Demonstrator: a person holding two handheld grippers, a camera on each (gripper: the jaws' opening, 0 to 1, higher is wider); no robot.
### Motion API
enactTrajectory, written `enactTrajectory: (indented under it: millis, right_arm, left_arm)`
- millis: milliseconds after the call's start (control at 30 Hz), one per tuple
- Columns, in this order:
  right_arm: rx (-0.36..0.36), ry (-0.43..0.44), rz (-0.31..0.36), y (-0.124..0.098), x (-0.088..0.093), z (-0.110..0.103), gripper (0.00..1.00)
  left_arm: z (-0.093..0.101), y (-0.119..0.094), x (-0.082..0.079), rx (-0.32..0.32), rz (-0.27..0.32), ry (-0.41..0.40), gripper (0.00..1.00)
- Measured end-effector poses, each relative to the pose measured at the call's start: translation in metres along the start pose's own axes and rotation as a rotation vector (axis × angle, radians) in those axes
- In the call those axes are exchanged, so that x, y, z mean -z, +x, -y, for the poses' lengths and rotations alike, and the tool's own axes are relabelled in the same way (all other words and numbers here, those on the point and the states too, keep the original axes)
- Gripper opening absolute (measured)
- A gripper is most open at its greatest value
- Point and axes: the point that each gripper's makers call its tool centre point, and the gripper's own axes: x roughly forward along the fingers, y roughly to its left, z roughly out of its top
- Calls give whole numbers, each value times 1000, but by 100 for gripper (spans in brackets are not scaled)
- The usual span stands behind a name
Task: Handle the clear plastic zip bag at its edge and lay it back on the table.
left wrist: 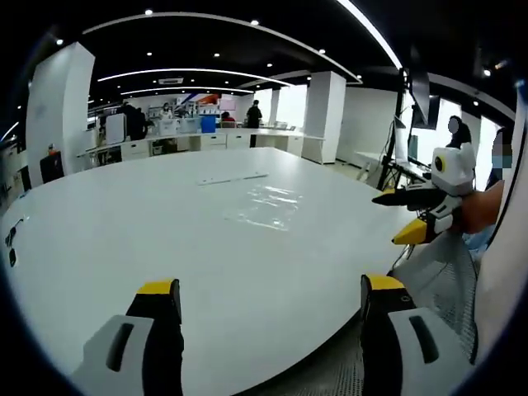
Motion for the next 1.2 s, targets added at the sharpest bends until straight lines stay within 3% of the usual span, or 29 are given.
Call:
enactTrajectory:
  millis: [1200]
  right_arm:
    - [-1, -6, -12, -1, 0, -2, 79]
  left_arm:
    - [0, 0, 2, 6, -4, 4, 88]
